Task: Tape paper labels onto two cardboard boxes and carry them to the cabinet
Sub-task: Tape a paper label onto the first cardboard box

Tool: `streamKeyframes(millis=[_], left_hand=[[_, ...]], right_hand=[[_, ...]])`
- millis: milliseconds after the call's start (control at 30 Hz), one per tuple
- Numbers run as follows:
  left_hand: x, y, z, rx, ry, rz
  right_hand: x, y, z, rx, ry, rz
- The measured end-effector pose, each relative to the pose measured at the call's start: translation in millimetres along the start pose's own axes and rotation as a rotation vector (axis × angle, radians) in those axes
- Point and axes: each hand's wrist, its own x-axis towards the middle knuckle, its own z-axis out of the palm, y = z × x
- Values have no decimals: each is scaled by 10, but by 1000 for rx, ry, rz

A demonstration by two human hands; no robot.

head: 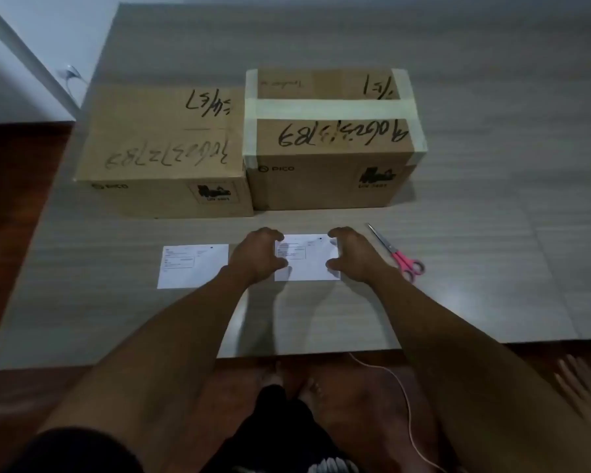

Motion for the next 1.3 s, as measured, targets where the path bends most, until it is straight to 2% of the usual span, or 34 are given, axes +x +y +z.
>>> streamKeyframes(millis=[233, 467, 667, 900, 1033, 1167, 1300], left_hand=[[119, -81, 152, 45, -61, 3], [237, -120, 196, 227, -90, 85], [233, -78, 143, 90, -94, 53], [150, 79, -264, -186, -117, -23], [106, 308, -588, -401, -126, -86], [63, 541, -965, -554, -131, -58], [46, 757, -1316, -637, -56, 12]], right_hand=[[145, 114, 115, -112, -14, -23], [276, 146, 100, -191, -51, 4], [285, 163, 69, -134, -72, -43], [170, 22, -181, 294, -33, -11], [59, -140, -442, 607, 13, 80], [2, -390, -814, 753, 60, 100], [-38, -667, -1199, 755, 153, 69]])
